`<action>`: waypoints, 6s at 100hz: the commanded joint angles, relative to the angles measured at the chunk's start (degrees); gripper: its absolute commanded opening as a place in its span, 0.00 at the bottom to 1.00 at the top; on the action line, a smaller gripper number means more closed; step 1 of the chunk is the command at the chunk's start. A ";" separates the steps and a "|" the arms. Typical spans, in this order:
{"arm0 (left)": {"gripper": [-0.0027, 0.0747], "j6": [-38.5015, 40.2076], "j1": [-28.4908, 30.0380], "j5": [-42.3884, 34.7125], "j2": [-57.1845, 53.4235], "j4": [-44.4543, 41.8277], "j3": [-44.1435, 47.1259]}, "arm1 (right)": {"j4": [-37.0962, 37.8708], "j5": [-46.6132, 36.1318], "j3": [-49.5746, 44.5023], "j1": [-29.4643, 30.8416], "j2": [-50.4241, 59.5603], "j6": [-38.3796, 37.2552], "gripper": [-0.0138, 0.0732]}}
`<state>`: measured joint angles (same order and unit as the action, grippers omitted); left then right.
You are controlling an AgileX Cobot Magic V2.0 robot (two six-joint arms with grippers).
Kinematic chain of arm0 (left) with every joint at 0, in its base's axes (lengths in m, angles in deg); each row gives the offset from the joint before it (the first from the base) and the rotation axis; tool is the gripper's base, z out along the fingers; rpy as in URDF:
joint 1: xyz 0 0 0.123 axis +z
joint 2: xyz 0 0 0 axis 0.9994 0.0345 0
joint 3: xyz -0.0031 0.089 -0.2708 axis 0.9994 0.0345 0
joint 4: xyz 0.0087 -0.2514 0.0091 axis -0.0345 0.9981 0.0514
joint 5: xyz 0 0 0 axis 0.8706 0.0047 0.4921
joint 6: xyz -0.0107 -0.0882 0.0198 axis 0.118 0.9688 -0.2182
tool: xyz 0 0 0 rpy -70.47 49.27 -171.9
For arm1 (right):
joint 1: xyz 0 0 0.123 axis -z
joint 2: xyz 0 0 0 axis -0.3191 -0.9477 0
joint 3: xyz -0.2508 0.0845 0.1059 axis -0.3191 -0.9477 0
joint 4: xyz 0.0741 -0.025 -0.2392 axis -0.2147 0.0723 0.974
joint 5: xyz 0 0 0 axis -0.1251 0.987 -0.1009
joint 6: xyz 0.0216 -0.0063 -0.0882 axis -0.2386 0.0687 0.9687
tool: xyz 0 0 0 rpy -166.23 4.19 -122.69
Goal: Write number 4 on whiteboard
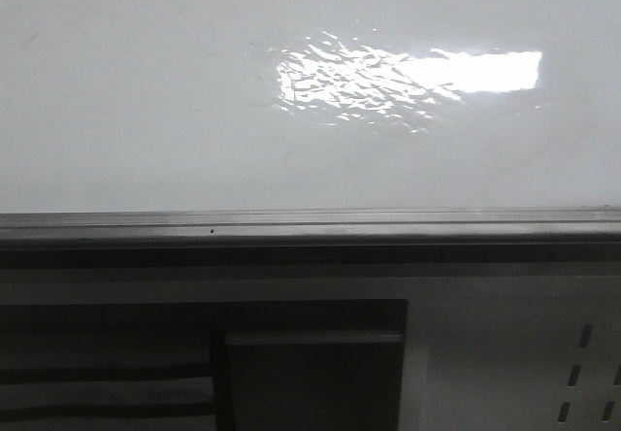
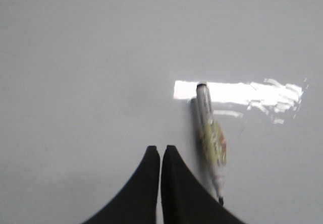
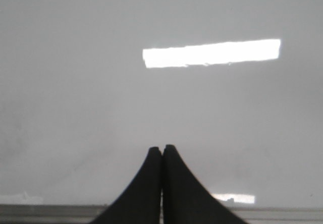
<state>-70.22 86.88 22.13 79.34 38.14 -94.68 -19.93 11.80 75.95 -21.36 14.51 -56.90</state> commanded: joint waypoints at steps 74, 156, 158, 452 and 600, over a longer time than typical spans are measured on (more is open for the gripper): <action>0.01 -0.50 -0.22 12.13 15.04 0.24 -22.40 | 4.42 12.48 23.63 0.36 -16.62 1.80 0.08; 0.56 -0.50 -0.09 11.95 15.17 -4.08 -22.43 | 4.28 12.22 23.63 0.36 -16.65 1.70 0.70; 0.56 -0.50 -0.09 11.81 15.17 -4.08 -22.43 | 4.28 12.02 23.63 0.36 -16.65 1.70 0.70; 0.04 -25.29 -21.34 32.35 61.98 2.80 -47.60 | -33.06 43.88 47.46 0.36 -35.54 37.41 0.70; 0.04 -52.66 -41.32 48.03 67.85 22.39 -59.11 | -49.71 47.19 61.83 -28.88 -71.23 81.19 0.54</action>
<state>-122.74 46.05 72.77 148.24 58.25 -151.64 -67.56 60.64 135.96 -50.07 -57.81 23.56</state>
